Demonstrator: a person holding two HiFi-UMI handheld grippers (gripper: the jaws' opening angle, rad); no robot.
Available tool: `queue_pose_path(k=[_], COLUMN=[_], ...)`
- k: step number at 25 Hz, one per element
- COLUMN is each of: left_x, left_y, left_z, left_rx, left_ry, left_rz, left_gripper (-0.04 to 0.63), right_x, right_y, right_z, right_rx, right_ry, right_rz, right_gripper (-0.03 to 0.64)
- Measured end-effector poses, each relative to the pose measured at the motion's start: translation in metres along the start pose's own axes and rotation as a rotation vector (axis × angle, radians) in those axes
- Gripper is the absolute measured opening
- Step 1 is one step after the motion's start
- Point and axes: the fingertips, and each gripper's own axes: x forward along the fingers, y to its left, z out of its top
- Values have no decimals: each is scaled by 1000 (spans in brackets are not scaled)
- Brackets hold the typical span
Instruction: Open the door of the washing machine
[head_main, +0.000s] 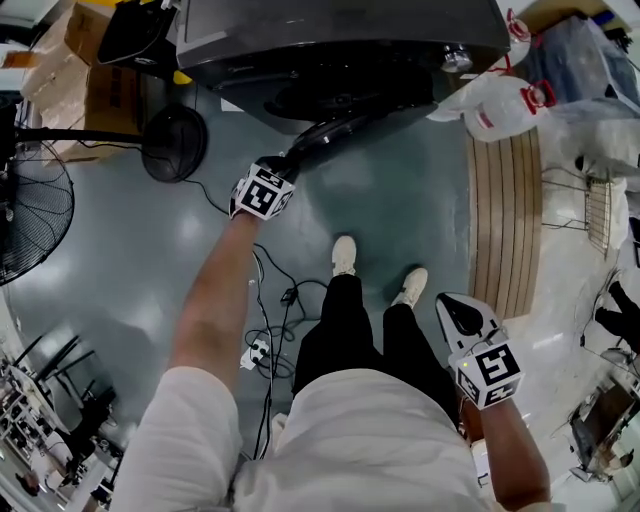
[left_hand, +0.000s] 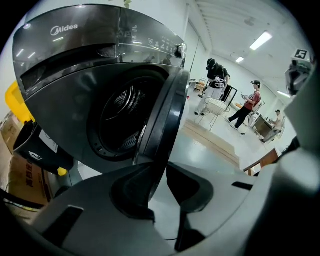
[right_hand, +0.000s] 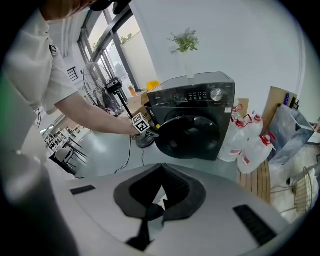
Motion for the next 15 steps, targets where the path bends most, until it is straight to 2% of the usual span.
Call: queue_pose_path(k=[15], left_x=[3], left_y=[-66], left_z=[-17], left_rx=[-70], left_ry=[5], left_rz=[-5], left_gripper=[89], right_x=[-8], right_y=[7], right_z=[-9], right_rx=[-8], right_ry=[-23], right_rz=[32], right_gripper=[9])
